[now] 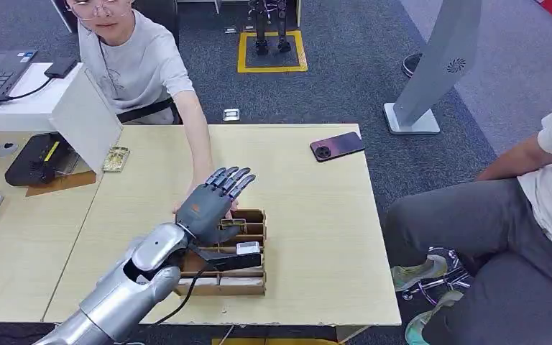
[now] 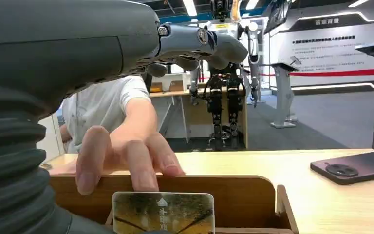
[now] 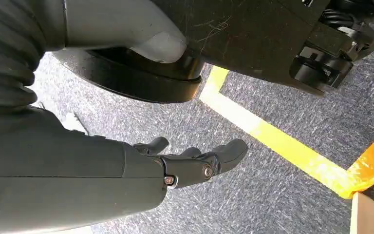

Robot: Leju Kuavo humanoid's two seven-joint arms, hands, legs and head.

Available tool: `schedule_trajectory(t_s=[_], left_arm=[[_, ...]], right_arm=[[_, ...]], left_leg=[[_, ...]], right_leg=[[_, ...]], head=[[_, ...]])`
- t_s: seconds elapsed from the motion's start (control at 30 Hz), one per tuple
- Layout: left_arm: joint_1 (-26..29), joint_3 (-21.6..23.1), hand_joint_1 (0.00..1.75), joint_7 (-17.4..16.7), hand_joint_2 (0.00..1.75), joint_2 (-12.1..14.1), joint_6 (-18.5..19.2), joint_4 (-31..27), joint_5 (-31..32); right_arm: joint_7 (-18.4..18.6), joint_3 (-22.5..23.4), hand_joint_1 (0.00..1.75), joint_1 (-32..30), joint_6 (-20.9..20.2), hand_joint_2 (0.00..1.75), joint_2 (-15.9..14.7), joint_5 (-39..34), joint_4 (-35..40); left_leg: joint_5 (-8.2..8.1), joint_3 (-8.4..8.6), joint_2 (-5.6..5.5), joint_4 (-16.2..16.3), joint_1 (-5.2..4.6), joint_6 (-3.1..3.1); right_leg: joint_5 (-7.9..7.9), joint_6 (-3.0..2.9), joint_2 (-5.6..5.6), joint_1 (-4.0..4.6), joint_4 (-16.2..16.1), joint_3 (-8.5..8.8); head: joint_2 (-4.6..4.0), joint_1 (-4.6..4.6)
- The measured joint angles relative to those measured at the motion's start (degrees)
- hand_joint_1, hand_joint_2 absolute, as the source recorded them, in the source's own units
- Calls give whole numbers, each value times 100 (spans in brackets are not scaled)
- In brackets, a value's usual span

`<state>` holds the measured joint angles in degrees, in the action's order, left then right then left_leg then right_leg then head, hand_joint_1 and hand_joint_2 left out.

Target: Pass the card to the sensor for recognition and then transmit it.

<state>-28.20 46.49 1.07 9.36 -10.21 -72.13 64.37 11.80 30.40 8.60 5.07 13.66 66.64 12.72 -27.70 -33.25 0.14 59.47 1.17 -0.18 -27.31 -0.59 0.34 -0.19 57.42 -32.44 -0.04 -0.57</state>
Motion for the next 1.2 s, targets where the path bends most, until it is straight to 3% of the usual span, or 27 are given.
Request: schedule_trajectory(t_s=[0.13,0.23,0.47,0.73,0.8,0.9,1.0,1.1,1.2], left_arm=[[-1,0,0,-2,175,2,2,0,4],[-194,2,0,-225,175,179,214,-15,490],[-470,133,0,122,175,581,667,-144,168],[-496,157,0,125,175,708,684,-234,144],[-524,162,0,258,175,739,833,-254,-5],[-743,236,0,814,175,1013,1600,-502,-1201],[-1227,258,0,1051,175,1487,2376,-980,-2635],[-1721,258,0,1082,175,2064,3270,-1511,-4176],[-2260,267,0,810,175,2731,4169,-2060,-5558]], right_arm=[[0,0,0,0,0,175,0,0,0],[-17,13,0,-4,7,175,-2,-50,0],[-48,24,0,-17,7,175,-15,-114,0],[-50,24,0,-18,7,175,-22,-116,0],[-50,24,0,-18,9,175,-22,-118,0],[-70,26,0,-28,9,175,-24,-131,0],[-114,48,0,-33,9,175,-26,-149,0],[-127,77,0,-35,9,175,-28,-162,0],[-127,96,0,-36,-11,175,-37,-190,0]], left_leg=[[0,0,0,0,0,0],[6,2,2,-1,1,-3],[7,2,5,-1,1,-6],[7,1,5,-2,1,-6],[8,1,5,-2,1,-6],[11,-3,7,-2,3,-10],[14,-7,5,-2,5,-12],[14,-8,11,-3,5,-13],[13,-12,12,-3,7,-13]], right_leg=[[0,0,0,0,0,0],[2,0,1,0,2,0],[4,0,5,1,4,-4],[3,0,5,1,4,-6],[4,0,5,1,4,-6],[7,-2,7,2,7,-11],[8,-2,6,4,10,-14],[8,-3,12,5,15,-17],[7,-4,15,6,16,-24]], head=[[0,2],[0,0],[0,0],[0,0],[0,2],[0,0],[0,2],[0,0],[0,0]])
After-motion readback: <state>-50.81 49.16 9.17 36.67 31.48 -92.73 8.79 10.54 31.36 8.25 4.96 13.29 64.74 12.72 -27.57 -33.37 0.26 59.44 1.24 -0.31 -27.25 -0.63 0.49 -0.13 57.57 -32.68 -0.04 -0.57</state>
